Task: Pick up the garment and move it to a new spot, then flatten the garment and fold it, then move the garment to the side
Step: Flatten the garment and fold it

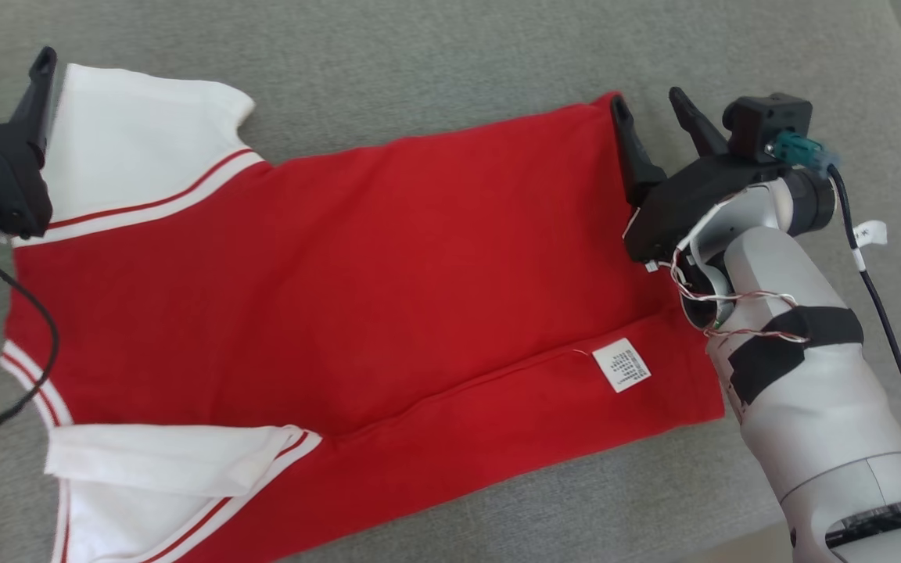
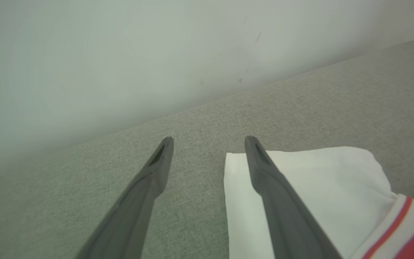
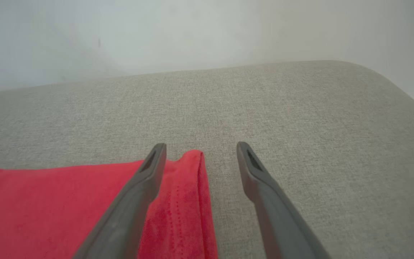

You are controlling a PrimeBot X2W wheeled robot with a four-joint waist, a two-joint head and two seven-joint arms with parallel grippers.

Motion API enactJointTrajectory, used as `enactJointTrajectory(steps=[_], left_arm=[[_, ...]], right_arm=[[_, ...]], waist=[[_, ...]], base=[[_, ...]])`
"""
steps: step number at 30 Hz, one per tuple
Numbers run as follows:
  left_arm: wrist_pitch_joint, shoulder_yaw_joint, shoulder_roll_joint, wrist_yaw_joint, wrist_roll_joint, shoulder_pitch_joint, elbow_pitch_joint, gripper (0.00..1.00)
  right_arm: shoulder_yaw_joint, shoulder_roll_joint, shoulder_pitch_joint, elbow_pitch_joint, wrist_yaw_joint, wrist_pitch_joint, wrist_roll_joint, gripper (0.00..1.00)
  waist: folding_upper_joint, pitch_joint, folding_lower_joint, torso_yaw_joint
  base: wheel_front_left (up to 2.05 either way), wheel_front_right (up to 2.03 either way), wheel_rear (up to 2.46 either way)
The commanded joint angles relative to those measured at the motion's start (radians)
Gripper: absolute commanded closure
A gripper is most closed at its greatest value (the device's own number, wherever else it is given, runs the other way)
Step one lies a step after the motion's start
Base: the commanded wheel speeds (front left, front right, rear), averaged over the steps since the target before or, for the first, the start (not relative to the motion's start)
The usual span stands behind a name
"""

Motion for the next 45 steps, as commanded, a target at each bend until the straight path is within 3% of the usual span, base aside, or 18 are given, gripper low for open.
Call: enactJointTrajectory(steps=[1, 12, 24, 25, 26, 27, 28, 29, 34, 45], left_arm=[[0.011, -0.010, 0.008, 0.001, -0.025, -0.029, 0.020, 0.00], [0.069, -0.126, 0.019, 0.001, -0.066, -0.115, 0.135, 0.00], [0.170, -0.147, -0.028, 0.002, -0.165, -0.148, 0.238, 0.00], [0.180, -0.150, -0.031, 0.002, -0.175, -0.148, 0.241, 0.00], [0.191, -0.151, -0.033, 0.002, -0.185, -0.148, 0.245, 0.05], [0.194, -0.149, -0.035, 0.002, -0.196, -0.149, 0.248, 0.65], [0.194, -0.149, -0.035, 0.002, -0.196, -0.149, 0.248, 0.65], [0.194, -0.146, -0.036, 0.002, -0.203, -0.152, 0.249, 1.00], [0.190, -0.140, -0.057, 0.001, -0.235, -0.160, 0.251, 1.00], [-0.002, -0.134, -0.077, 0.001, -0.272, -0.120, 0.168, 1.00]], right_arm=[[0.009, 0.010, -0.024, 0.016, -0.002, 0.008, 0.008, 0.00], [0.075, 0.037, -0.108, 0.101, -0.002, 0.035, 0.034, 0.00], [0.131, 0.049, -0.172, 0.195, -0.002, 0.042, 0.061, 0.00], [0.134, 0.051, -0.178, 0.202, -0.002, 0.041, 0.063, 0.04], [0.136, 0.052, -0.184, 0.209, -0.002, 0.040, 0.064, 0.40], [0.137, 0.053, -0.190, 0.216, -0.002, 0.038, 0.067, 0.78], [0.137, 0.053, -0.190, 0.216, -0.002, 0.038, 0.067, 0.78], [0.137, 0.053, -0.196, 0.224, -0.002, 0.036, 0.069, 1.00], [0.138, 0.051, -0.220, 0.257, -0.002, 0.011, 0.070, 1.00], [0.156, 0.017, -0.179, 0.289, -0.002, -0.103, 0.083, 1.00]], waist=[[-0.0003, 0.033, -0.0003, -0.044], [-0.0003, 0.051, -0.0003, -0.064], [-0.0003, 0.066, -0.0003, -0.041], [-0.0003, 0.068, -0.0003, -0.040], [-0.0003, 0.071, -0.0003, -0.039], [-0.0003, 0.073, -0.0003, -0.038], [-0.0003, 0.073, -0.0003, -0.038], [-0.0003, 0.076, -0.0003, -0.036], [-0.0003, 0.079, -0.0003, -0.028], [-0.0003, 0.010, -0.0003, 0.008]], base=[[0.00, 0.00, 0.00], [0.00, 0.00, 0.00], [0.00, 0.00, 0.00], [0.00, 0.00, 0.00], [0.00, 0.00, 0.00], [0.00, 0.00, 0.00], [0.00, 0.00, 0.00], [0.00, 0.00, 0.00], [0.00, 0.00, 0.00], [0.00, 0.00, 0.00]])
